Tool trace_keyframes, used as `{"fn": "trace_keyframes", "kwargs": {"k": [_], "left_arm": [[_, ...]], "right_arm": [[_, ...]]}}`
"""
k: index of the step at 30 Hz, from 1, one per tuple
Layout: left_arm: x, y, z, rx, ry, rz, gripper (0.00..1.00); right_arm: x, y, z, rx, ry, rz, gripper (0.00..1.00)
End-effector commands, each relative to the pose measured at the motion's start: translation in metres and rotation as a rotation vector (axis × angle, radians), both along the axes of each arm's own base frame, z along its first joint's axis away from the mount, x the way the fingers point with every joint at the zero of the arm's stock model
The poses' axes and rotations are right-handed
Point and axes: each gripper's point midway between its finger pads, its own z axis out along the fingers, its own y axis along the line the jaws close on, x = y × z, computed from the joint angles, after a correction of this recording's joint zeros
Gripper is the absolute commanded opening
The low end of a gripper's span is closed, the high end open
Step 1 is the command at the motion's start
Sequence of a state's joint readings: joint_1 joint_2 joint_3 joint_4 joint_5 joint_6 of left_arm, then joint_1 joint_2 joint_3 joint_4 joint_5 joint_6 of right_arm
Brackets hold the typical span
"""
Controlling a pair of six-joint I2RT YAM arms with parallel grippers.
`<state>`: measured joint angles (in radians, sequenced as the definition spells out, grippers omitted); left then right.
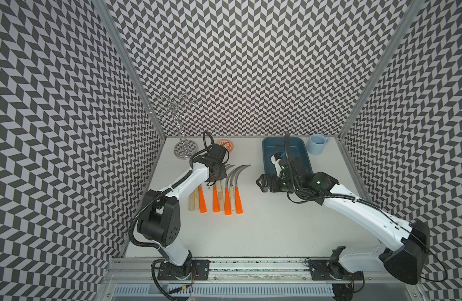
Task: Put small sickles into storage boxes
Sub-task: Pick up the sickle at the center of the board, then place the sickle in the storage box.
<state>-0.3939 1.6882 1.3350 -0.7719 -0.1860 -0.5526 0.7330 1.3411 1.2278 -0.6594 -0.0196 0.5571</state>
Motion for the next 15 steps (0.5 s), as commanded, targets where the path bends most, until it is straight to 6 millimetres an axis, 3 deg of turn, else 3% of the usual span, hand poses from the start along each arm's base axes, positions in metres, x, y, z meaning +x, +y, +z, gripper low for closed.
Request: {"fn": "trace_keyframes", "kwargs": {"k": [1, 7, 15], "left_arm": [[0.006, -0.015, 0.001, -0.009, 0.017, -0.007, 0.06], [0.025, -0.046, 0.011, -0.043, 0.007, -0.047, 0.06], [0.044, -0.103, 0.022, -0.109, 0.008, -0.105, 0.06]], "right_arm": [[0.005, -0.005, 0.022, 0.036, -0.046, -0.002, 0.99], [0.011, -0.023, 0.023, 0.028, -0.048, -0.036, 1.00], [0.016, -0.048, 0.020, 0.014, -0.034, -0.082, 0.99]]}}
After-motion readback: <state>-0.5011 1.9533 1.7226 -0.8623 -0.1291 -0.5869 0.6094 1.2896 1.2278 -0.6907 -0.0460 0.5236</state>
